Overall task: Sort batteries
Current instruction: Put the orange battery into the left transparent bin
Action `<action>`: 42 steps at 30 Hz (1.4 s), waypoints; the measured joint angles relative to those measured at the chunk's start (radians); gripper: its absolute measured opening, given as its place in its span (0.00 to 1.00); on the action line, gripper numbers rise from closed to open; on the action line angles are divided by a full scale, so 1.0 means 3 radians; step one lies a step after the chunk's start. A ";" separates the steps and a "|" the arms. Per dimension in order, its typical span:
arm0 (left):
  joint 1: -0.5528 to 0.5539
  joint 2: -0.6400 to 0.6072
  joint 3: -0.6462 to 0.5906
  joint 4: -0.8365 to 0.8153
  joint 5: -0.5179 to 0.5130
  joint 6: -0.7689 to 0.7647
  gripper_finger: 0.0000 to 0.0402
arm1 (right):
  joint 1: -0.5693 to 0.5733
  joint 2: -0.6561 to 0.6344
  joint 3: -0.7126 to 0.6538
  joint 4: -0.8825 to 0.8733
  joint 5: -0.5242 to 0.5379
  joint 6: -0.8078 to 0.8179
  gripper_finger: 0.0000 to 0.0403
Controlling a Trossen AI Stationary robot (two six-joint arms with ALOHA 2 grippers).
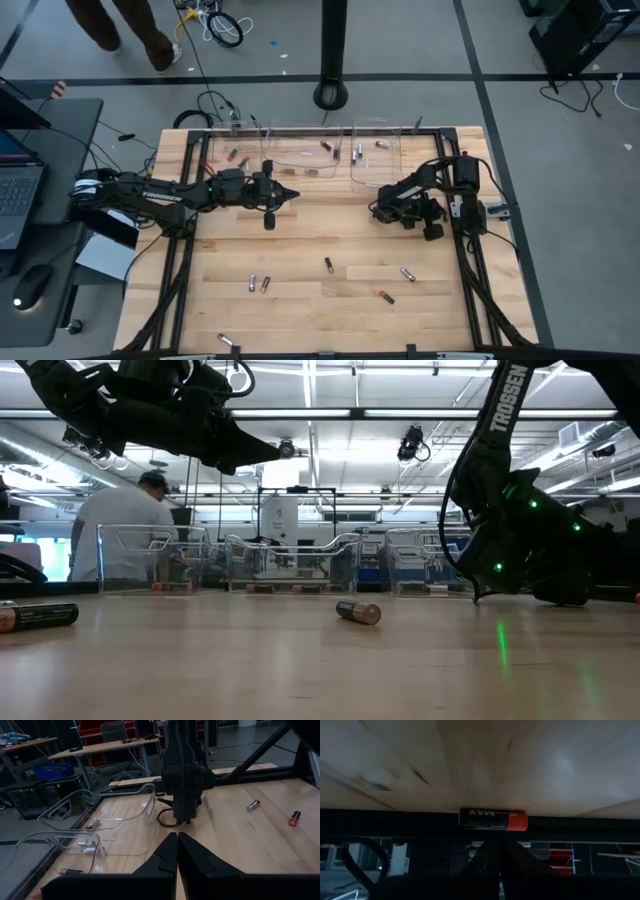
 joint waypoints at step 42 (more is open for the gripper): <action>-0.0005 0.0000 -0.0005 -0.0001 -0.0001 0.0001 0.05 | 0.0079 -0.0252 -0.0136 0.0201 -0.0023 -0.0667 0.02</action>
